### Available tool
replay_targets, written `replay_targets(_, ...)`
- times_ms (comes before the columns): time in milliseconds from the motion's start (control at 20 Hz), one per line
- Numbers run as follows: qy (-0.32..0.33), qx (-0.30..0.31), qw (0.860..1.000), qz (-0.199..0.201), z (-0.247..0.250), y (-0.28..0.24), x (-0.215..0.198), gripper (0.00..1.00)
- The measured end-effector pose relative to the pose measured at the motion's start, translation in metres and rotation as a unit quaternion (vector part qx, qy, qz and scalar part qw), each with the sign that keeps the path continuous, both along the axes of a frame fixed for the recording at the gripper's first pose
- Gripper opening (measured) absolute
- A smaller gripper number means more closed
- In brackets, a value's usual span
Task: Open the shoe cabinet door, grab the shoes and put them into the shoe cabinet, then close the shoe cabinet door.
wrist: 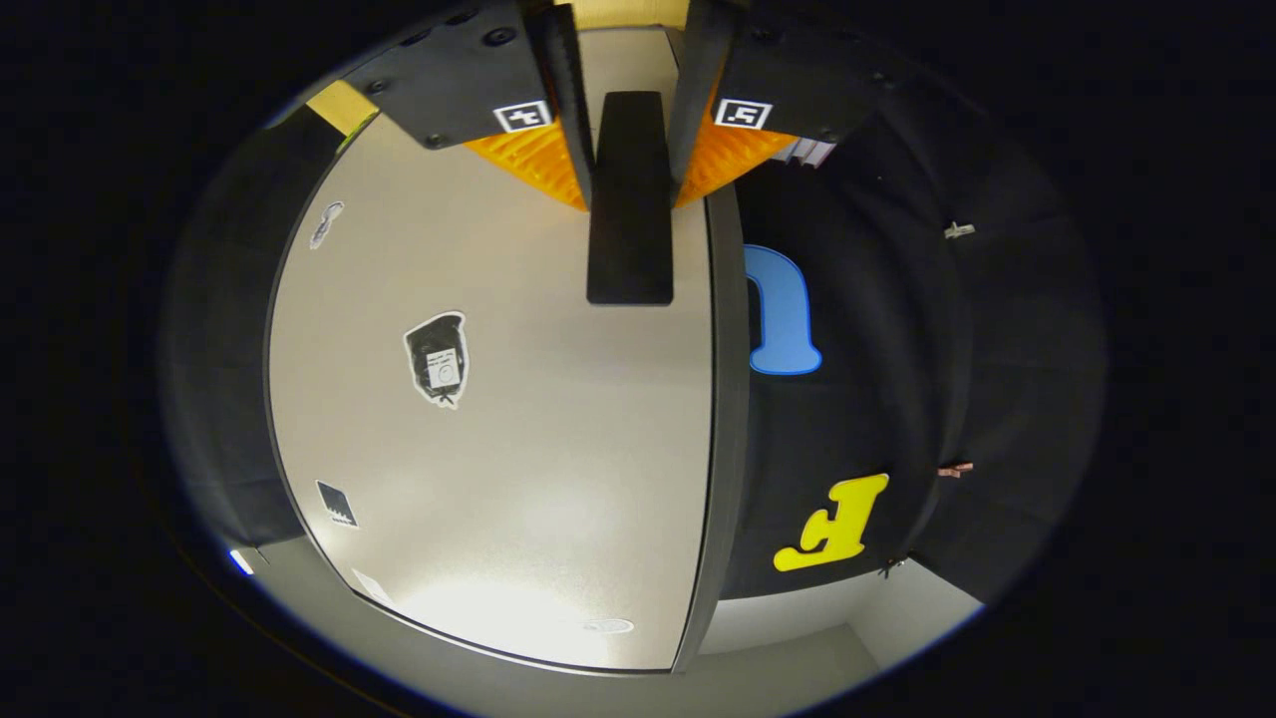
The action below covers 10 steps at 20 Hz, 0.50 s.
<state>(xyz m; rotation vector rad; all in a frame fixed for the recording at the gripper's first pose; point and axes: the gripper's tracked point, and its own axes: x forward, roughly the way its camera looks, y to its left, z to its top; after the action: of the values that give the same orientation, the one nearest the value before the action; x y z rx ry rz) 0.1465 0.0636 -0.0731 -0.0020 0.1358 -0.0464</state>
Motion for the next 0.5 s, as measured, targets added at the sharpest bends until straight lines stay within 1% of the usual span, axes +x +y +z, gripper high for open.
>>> replay_targets(100,-0.002,-0.004,1.0,0.0,0.0013,-0.0003,-0.0018,0.45)
replay_targets(200,0.001,-0.003,1.0,-0.001,-0.0015,-0.0004,0.0012,0.39)
replay_targets(250,0.001,-0.004,1.0,-0.001,-0.0015,-0.0002,0.0,0.33)
replay_targets(500,0.007,-0.002,1.0,0.011,-0.0025,-0.0003,-0.0036,0.33)
